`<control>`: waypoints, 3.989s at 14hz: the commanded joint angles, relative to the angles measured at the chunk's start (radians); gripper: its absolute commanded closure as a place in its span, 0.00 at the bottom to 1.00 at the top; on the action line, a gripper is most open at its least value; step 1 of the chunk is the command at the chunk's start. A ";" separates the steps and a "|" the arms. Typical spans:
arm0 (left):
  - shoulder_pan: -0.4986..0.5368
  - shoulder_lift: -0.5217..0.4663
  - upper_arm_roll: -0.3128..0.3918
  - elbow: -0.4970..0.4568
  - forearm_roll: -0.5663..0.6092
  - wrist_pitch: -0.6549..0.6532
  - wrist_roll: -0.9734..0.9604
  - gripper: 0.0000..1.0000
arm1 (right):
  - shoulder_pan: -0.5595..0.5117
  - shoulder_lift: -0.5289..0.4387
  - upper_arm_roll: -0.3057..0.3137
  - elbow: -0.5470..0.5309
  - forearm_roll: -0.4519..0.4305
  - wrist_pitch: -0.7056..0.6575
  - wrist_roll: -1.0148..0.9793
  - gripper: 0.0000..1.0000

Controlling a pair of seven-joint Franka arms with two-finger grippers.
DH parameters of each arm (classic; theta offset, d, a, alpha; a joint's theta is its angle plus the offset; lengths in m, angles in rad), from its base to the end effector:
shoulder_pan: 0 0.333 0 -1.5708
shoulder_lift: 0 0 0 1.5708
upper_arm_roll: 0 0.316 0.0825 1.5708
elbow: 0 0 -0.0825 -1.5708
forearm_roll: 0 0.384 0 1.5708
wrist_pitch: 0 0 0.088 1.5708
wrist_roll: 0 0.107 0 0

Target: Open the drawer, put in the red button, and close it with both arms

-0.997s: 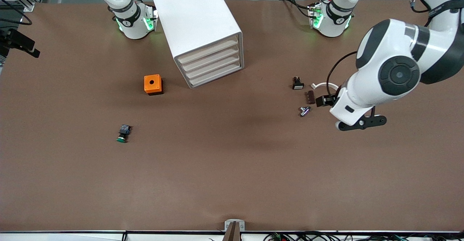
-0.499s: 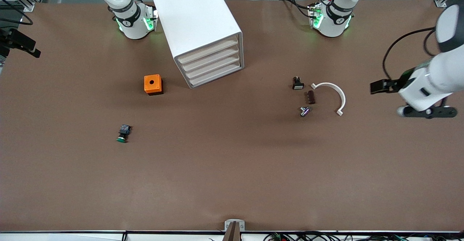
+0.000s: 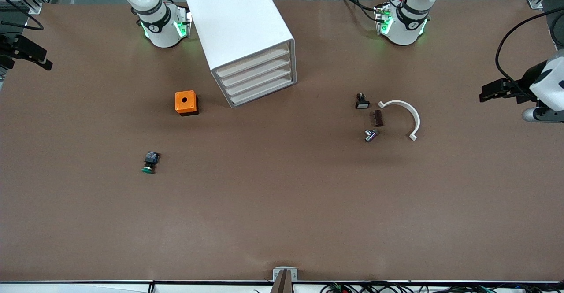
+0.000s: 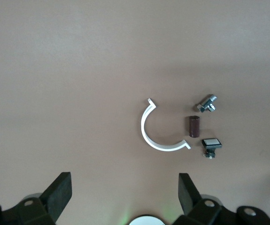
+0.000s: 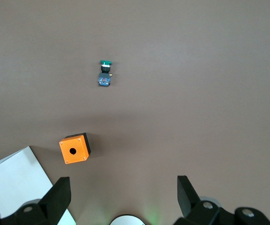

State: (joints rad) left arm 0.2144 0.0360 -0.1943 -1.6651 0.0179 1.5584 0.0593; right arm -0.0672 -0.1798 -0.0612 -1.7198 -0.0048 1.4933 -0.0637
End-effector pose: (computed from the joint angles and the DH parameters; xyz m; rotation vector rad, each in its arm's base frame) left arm 0.5568 0.0148 0.5597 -3.1277 0.0635 0.2230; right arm 0.4845 -0.0660 0.6418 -3.1286 0.0997 0.0724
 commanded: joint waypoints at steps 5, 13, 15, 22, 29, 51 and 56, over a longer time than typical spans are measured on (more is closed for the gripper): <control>-0.263 -0.102 0.248 -0.144 -0.016 0.112 0.014 0.00 | 0.000 -0.017 0.003 -0.007 0.003 0.002 0.010 0.00; -0.284 -0.061 0.254 -0.069 -0.016 0.104 -0.001 0.00 | 0.000 -0.017 0.003 -0.007 0.003 0.002 0.010 0.00; -0.282 -0.042 0.245 -0.024 -0.015 0.100 -0.031 0.00 | 0.000 -0.017 0.003 -0.007 0.003 0.001 0.010 0.00; -0.254 -0.013 0.176 0.111 -0.022 0.074 -0.116 0.00 | 0.000 -0.017 0.003 -0.007 0.003 -0.001 0.010 0.00; -0.241 0.027 0.181 0.165 -0.021 0.075 -0.115 0.00 | 0.004 -0.017 0.004 -0.007 0.003 -0.002 0.010 0.00; -0.248 0.073 0.184 0.166 -0.019 -0.040 -0.128 0.00 | 0.027 -0.018 0.006 0.016 0.006 0.005 0.010 0.00; -0.247 0.074 0.184 0.169 -0.019 -0.040 -0.127 0.00 | 0.027 -0.018 0.006 0.016 0.006 0.005 0.010 0.00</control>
State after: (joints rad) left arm -0.0325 0.1013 -0.0096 -1.5211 0.0100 1.5392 -0.0608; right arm -0.0462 -0.1818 -0.0544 -1.7042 -0.0041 1.4993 -0.0639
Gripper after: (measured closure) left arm 0.000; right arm 0.000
